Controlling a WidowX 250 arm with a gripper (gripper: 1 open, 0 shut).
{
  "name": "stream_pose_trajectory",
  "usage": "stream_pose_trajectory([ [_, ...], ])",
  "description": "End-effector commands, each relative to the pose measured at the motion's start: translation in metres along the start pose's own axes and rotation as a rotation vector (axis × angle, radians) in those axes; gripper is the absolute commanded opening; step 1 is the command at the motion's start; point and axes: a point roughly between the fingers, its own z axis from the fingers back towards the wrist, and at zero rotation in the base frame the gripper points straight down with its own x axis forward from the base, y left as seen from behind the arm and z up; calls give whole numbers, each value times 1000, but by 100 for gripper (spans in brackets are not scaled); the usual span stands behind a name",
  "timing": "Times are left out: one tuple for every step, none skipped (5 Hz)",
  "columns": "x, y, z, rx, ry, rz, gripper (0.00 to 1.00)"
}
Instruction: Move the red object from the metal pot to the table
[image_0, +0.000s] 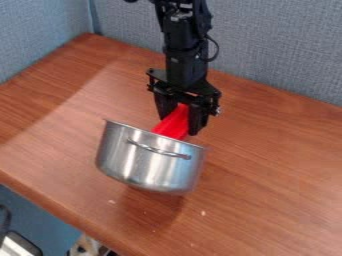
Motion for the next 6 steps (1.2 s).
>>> stream_pose_trajectory([
  [3, 10, 12, 8, -39, 5, 0],
  [3, 12, 19, 10, -36, -30, 0],
  [4, 15, 27, 10, -30, -61, 0],
  [7, 17, 32, 12, -32, -94, 0],
  [5, 26, 29, 5, -31, -102, 0],
  [12, 22, 25, 3, -37, -143, 0],
])
